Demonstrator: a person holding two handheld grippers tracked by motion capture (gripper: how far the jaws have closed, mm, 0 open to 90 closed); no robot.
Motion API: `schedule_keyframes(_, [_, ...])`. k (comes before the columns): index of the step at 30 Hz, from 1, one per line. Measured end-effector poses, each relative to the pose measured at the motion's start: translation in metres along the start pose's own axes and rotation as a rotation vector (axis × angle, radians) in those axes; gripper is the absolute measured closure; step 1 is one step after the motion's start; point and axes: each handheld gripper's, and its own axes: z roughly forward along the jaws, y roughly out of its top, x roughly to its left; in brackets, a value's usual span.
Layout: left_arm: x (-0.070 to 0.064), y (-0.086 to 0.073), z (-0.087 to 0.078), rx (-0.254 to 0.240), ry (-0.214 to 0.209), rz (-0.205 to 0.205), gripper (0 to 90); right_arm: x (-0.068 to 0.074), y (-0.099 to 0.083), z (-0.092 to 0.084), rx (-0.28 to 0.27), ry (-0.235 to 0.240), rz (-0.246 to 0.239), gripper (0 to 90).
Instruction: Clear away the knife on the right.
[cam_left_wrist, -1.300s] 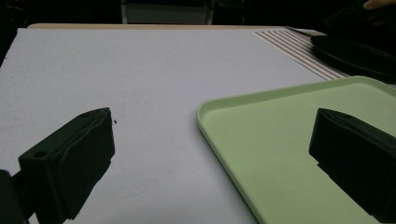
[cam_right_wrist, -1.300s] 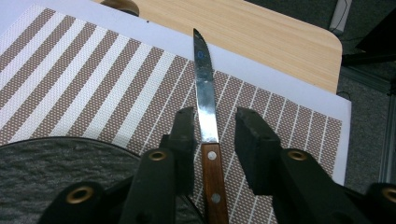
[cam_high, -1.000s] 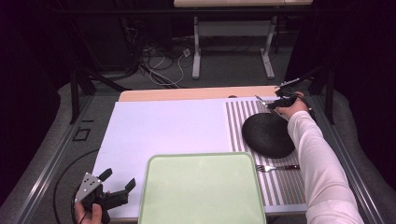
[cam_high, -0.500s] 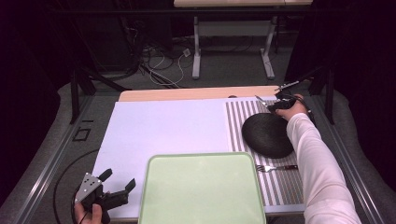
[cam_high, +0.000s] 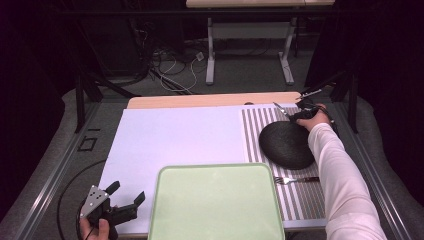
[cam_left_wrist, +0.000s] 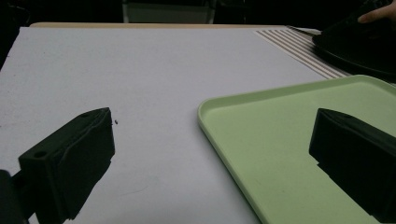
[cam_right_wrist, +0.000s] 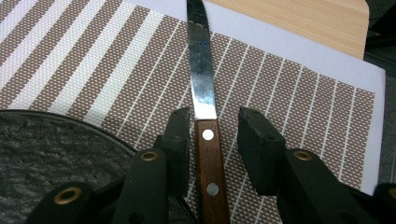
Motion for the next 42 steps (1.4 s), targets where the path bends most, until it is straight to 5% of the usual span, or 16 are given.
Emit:
schedule_keyframes(20, [0.0011, -0.0003, -0.0005, -0.006, 0.003, -0.008, 0.4, -0.0014, -0.0051, 0.0043, -0.006, 0.035, 0.007, 76.7])
schedule_keyframes(42, [0.0022, -0.0004, -0.0008, -0.005, 0.003, -0.006, 0.4, -0.001, -0.0071, 0.0026, -0.024, 0.012, -0.019, 77.1])
